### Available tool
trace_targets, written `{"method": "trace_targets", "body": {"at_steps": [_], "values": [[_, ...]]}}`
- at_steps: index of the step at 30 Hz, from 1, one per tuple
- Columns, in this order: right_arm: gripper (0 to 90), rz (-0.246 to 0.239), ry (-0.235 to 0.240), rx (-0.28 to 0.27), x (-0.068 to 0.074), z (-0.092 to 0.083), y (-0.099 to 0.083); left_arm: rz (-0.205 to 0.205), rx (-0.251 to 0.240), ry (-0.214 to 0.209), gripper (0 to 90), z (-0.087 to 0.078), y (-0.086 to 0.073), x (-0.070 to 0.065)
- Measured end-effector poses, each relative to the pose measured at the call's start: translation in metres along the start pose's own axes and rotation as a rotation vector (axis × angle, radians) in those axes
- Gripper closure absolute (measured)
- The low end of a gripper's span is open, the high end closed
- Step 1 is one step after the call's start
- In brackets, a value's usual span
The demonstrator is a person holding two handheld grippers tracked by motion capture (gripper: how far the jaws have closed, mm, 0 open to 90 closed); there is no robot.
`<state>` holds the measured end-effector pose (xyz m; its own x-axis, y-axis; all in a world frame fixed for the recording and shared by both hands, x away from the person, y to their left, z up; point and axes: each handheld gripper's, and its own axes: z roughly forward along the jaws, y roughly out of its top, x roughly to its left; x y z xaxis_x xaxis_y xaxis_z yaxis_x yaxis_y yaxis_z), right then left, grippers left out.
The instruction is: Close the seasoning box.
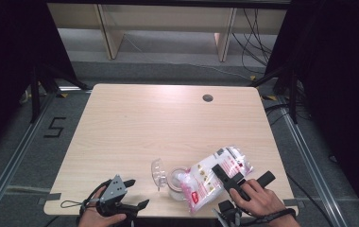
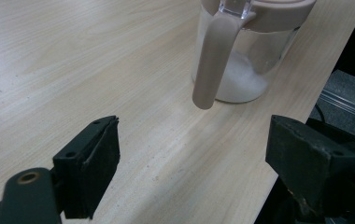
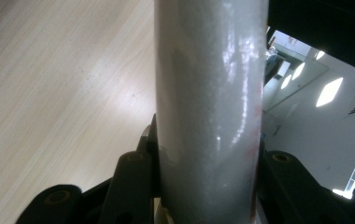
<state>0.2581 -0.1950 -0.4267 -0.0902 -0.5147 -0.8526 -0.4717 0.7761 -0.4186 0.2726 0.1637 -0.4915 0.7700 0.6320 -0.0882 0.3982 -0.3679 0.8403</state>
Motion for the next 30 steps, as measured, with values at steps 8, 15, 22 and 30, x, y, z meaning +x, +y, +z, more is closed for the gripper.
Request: {"method": "trace_targets", "body": {"at_steps": [8, 15, 22, 30], "values": [[66.9, 0.010, -0.004, -0.003, 0.0008, 0.0005, 0.0002, -0.005, -0.002, -0.001, 17.4, 0.0002, -0.0001, -0.0007], [66.9, 0.009, -0.005, -0.003, 0.0006, 0.0003, -0.0001, -0.005, -0.001, 0.001, 17.4, 0.0007, -0.0003, -0.0009], [67.0, -0.005, -0.011, 0.003, -0.0005, -0.0011, 0.0007, -0.004, -0.001, -0.001, 17.4, 0.0004, -0.0002, -0.0007], [67.2, -0.010, -0.012, 0.006, -0.0015, -0.0017, 0.0005, -0.006, 0.000, -0.001, 17.4, 0.0005, -0.0001, -0.0006]]}}
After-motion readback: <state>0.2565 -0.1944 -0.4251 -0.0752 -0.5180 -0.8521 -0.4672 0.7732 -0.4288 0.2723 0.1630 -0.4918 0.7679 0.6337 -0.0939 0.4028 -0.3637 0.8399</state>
